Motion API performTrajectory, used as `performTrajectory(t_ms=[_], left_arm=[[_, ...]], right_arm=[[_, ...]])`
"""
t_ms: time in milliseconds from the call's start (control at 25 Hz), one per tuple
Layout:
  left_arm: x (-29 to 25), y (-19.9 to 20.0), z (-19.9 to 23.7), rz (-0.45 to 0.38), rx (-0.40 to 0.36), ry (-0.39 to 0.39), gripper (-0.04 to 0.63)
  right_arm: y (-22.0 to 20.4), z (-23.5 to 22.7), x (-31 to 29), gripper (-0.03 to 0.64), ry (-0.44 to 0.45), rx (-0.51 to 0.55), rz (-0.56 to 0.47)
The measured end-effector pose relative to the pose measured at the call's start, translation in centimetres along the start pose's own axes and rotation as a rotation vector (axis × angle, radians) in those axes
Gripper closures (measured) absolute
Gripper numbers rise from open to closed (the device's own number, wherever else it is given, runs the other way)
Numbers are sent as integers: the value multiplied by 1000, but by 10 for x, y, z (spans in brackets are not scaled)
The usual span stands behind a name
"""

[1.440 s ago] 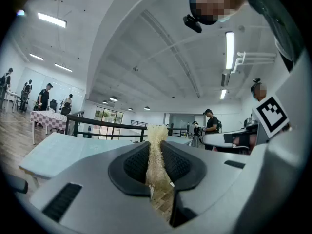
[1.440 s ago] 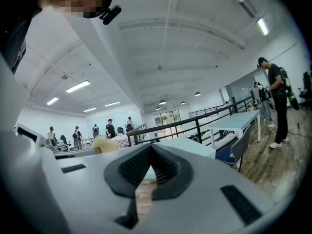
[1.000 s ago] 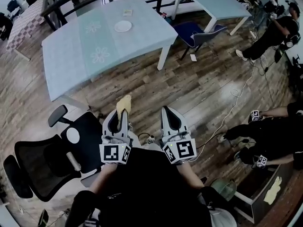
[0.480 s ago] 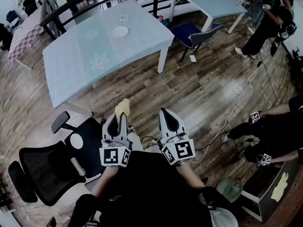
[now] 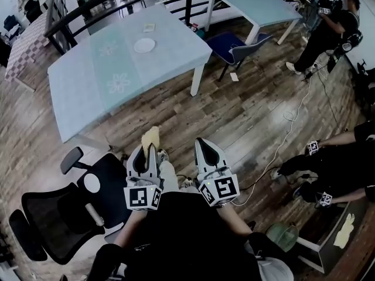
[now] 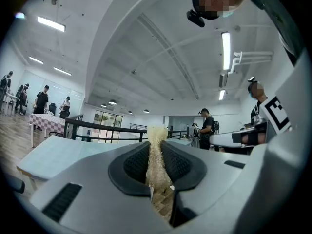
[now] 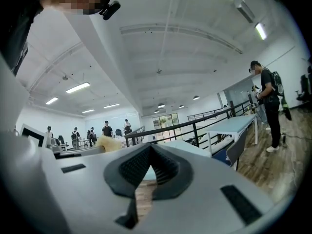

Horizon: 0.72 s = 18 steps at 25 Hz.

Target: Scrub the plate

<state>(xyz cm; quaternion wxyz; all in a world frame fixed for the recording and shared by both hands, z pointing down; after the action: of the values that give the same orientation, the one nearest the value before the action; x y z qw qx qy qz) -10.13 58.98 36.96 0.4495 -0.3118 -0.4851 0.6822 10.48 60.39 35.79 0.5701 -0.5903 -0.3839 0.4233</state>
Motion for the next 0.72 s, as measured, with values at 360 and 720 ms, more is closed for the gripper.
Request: performTrajectory(t_ms=[360, 720], left_arm=[[-60, 1, 26, 1, 45, -20, 526], [-147, 25, 69, -11, 37, -76, 525]], right_arm=[[5, -18, -68, 615, -30, 1, 53], [19, -35, -162, 615, -54, 5, 42]])
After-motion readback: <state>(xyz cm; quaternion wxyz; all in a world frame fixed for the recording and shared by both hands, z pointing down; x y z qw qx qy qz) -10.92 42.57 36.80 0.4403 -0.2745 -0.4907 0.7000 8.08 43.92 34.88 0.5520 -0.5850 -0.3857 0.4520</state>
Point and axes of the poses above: the fingertips, and each gripper's own axes: x backward along the fingers, z to its left, y out of its top, the point moved 7 cm from there along x, backward along the fingers, and after that the axes turned 12 degrees about x, right-handed, at the moved point
